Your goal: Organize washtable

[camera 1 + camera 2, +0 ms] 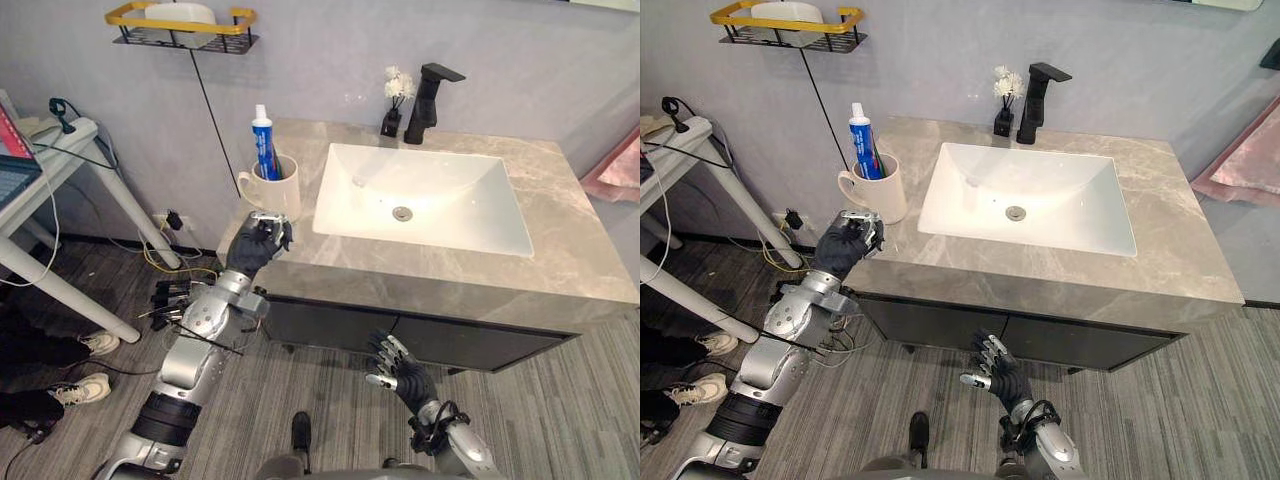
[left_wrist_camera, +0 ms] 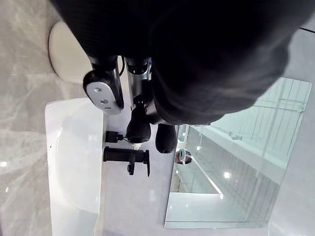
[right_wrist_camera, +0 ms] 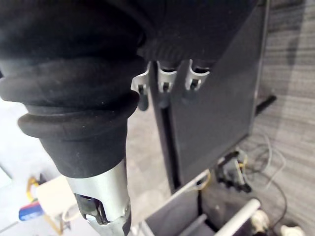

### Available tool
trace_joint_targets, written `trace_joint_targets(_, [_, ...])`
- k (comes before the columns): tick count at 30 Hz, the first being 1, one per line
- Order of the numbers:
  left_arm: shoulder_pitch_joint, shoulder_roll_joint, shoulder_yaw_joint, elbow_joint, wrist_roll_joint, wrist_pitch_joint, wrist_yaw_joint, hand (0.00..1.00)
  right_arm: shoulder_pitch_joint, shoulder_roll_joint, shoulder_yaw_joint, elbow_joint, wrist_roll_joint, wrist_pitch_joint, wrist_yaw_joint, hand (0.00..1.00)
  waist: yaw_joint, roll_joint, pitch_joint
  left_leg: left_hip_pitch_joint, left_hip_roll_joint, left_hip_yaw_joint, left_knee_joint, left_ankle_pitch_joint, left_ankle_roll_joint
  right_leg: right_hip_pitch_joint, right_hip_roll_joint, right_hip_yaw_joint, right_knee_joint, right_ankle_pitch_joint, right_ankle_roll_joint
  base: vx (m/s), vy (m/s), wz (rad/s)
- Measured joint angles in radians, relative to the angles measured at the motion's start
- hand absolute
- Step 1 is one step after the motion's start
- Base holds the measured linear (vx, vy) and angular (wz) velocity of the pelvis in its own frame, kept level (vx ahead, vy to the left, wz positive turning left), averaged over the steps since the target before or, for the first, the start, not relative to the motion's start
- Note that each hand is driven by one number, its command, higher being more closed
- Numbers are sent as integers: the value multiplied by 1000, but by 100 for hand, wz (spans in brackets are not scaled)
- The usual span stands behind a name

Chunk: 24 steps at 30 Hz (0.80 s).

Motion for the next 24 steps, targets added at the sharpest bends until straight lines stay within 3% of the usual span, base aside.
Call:
trace_joint_targets(9, [-108,2,-41,118,35,13,4,100,-24,0,-17,-2,-6,0,-3,0,1,-36,34,-31,17,28,0,-1,-1,-40,11,33,-2,9,3,51,-32,-9])
trace_joint_targets(24, [-202,24,38,150,35,-8,35,100,-38,0,-37,-2,-28,0,-22,0,1,-54,83,-61,33,62,0,-1,-1,-74,26,71,-38,34,-5,26,-15,-8])
